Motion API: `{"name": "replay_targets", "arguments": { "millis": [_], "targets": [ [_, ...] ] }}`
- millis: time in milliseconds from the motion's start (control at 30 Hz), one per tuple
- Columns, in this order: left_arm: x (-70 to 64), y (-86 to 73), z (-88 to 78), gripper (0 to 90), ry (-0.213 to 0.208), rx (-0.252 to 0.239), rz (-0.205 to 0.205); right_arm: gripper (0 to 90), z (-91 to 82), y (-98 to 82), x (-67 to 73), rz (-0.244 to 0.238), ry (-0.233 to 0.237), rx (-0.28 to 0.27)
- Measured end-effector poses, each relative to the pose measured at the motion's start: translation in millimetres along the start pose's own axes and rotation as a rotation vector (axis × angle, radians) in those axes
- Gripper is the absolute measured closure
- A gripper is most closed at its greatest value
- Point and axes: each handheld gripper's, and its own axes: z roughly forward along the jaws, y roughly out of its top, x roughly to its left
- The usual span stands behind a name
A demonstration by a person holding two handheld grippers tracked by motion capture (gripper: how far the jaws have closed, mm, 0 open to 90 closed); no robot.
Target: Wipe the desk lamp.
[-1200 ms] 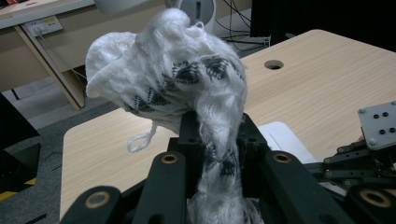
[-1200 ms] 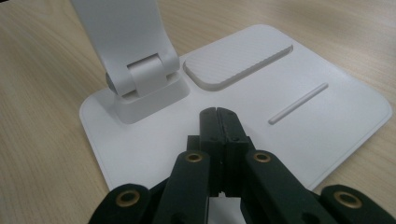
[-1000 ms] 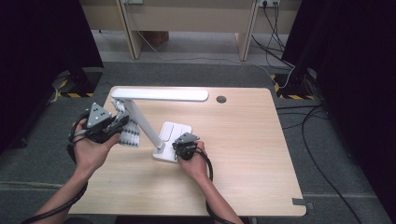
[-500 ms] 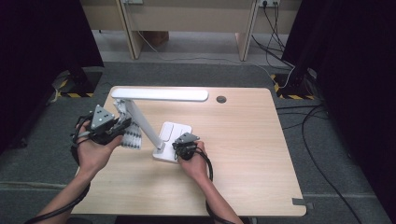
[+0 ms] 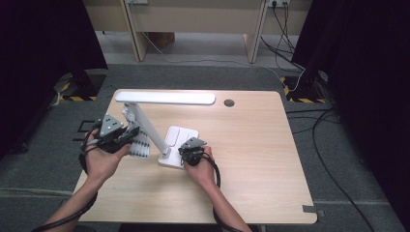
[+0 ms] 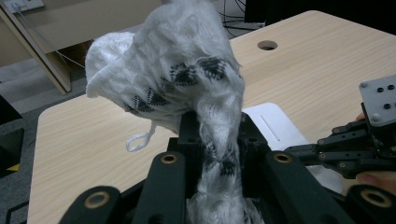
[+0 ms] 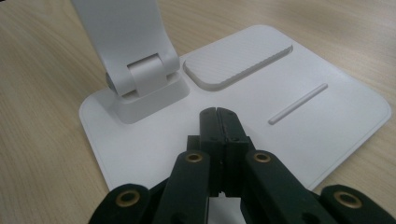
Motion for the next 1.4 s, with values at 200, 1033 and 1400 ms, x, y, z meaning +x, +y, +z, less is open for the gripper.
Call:
{"name": "replay_targets", "arguments": {
  "millis": [200, 1033, 1400],
  "targets": [
    [-1.0, -5.5, 4.9, 75.4, -0.013, 0.008, 0.007, 90.0, -0.1, 0.0, 0.1, 0.000, -0.001, 0.001],
    [-4.6, -24.6, 23.6, 74.9, -0.071, 0.063, 0.024, 90.0, 0.0, 0.0, -0.2, 0.000, 0.000, -0.001],
    [-6.5, -33.2, 33.4, 74.8, -0.089, 0.078, 0.035, 90.0, -0.1, 0.1, -0.3, 0.001, 0.001, 0.001]
  ]
}}
